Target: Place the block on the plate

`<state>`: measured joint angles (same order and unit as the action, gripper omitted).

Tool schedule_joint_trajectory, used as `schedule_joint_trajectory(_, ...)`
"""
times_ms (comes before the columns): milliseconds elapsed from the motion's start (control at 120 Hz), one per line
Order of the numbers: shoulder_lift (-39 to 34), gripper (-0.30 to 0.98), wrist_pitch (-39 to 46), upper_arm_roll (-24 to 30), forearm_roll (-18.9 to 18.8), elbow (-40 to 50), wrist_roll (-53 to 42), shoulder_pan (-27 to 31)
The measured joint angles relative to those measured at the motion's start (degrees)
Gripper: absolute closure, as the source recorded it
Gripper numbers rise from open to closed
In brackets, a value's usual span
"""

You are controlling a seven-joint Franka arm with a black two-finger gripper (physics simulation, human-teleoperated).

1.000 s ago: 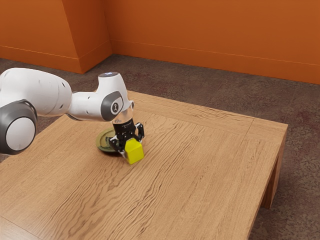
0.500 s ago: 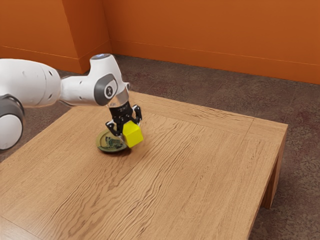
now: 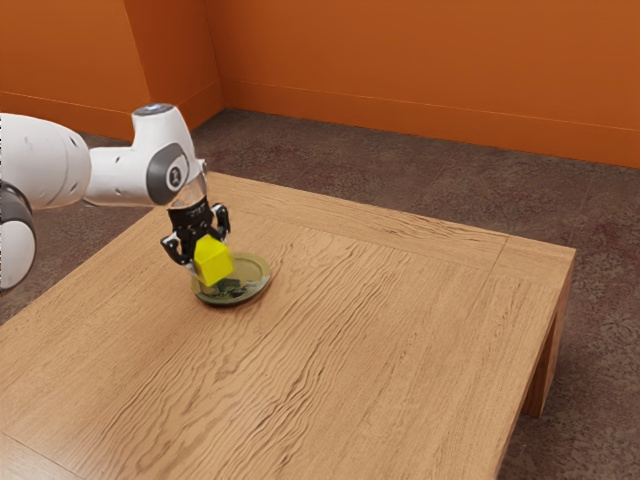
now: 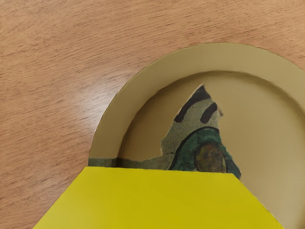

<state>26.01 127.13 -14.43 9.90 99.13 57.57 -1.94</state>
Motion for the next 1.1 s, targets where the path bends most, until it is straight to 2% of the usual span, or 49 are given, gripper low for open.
schedule_joint_trajectory(333,6.74,0.3,0.05,0.19,-0.26,-8.99,-0.05,1.94)
schedule_joint_trajectory(767,10.34,0.3,0.13,0.72,1.67,-10.86,-0.11,1.86)
schedule_joint_trajectory(1100,9.77,0.08,0.5,0.88,1.87,-10.94,-0.8,1.79)
